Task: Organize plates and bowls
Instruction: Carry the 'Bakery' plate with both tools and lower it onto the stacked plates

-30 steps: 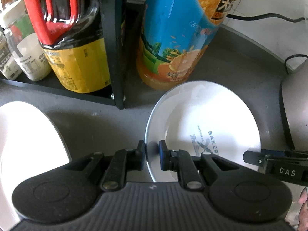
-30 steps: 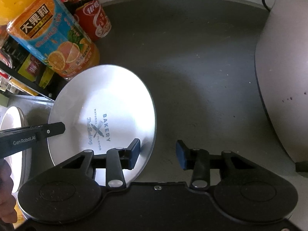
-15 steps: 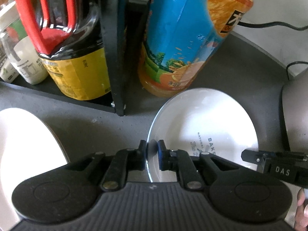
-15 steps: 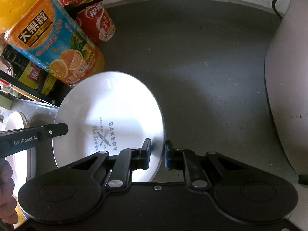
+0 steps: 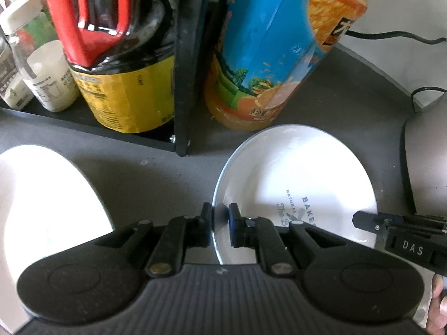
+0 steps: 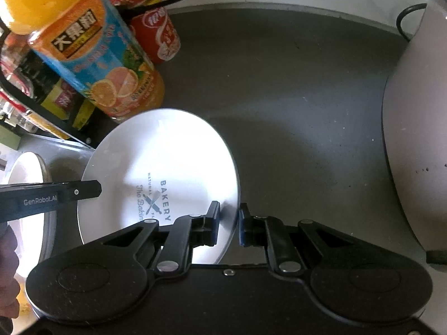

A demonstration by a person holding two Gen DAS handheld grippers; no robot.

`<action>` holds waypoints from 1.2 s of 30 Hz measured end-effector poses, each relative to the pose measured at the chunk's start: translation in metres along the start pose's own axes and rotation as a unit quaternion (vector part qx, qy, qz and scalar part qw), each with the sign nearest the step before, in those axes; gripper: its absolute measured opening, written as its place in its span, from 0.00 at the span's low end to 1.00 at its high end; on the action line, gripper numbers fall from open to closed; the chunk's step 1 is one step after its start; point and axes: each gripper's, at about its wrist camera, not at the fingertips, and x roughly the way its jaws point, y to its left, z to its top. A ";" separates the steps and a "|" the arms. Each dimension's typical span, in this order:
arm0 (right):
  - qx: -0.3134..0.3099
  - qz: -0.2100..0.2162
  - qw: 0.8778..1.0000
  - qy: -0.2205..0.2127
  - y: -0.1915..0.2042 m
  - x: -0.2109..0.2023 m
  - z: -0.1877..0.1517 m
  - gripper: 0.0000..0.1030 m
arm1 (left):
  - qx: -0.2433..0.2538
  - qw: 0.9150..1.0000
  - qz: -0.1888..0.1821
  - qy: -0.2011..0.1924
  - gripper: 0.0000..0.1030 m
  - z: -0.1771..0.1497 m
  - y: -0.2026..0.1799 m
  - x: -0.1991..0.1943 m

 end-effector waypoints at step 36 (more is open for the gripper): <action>-0.088 0.099 0.991 0.008 0.145 -0.029 -0.028 0.12 | -0.128 0.991 0.017 -0.038 0.10 -0.035 0.150 -0.094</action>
